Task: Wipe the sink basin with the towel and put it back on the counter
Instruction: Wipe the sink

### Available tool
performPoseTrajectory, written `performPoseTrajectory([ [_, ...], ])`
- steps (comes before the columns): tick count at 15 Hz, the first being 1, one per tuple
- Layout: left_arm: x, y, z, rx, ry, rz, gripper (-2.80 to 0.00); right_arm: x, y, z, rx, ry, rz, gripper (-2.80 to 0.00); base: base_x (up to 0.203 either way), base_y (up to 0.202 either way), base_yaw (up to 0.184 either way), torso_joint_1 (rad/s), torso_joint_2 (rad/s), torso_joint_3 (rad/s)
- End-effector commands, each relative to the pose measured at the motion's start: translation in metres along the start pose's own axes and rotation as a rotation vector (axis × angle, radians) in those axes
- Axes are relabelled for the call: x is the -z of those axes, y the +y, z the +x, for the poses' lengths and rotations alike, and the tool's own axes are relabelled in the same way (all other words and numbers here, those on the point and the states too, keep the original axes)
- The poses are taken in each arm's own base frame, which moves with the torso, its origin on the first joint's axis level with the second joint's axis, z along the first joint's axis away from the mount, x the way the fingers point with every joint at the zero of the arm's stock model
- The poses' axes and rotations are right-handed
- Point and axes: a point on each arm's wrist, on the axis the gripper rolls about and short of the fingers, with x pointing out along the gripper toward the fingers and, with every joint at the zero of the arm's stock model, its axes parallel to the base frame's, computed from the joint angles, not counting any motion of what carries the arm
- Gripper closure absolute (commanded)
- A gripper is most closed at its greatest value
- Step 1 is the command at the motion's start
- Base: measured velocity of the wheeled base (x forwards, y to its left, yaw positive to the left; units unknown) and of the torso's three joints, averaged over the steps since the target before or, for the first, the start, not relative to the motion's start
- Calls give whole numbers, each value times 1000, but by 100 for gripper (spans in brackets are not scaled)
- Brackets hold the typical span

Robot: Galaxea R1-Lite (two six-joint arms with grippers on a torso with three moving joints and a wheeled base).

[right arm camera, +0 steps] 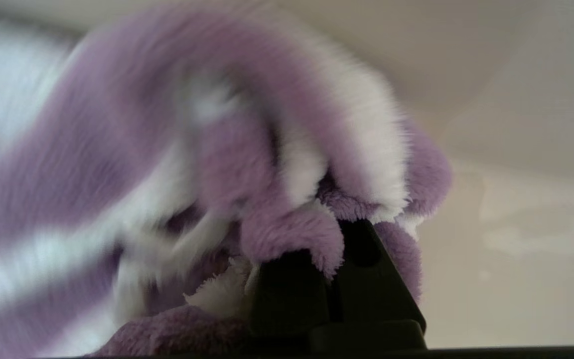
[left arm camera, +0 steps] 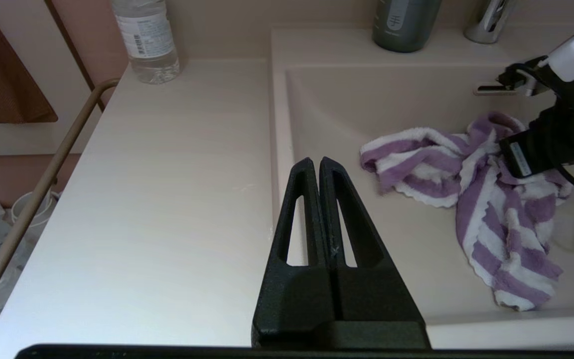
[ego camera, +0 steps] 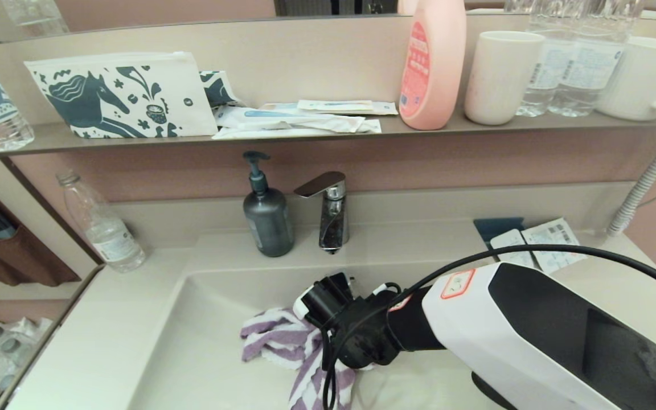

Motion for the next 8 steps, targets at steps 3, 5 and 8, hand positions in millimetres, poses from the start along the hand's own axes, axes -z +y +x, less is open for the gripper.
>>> performPoseTrajectory([
  [3, 0, 0, 0, -1, 1, 0, 0, 11, -28, -8, 47, 31, 6, 0, 0, 0, 0, 0, 0, 0],
  [5, 0, 0, 0, -1, 1, 0, 0, 18, -41, -12, 60, 38, 11, 0, 0, 0, 0, 0, 0, 0],
  [8, 0, 0, 0, -1, 1, 0, 0, 25, -68, -21, 93, 60, 31, 0, 0, 0, 0, 0, 0, 0],
])
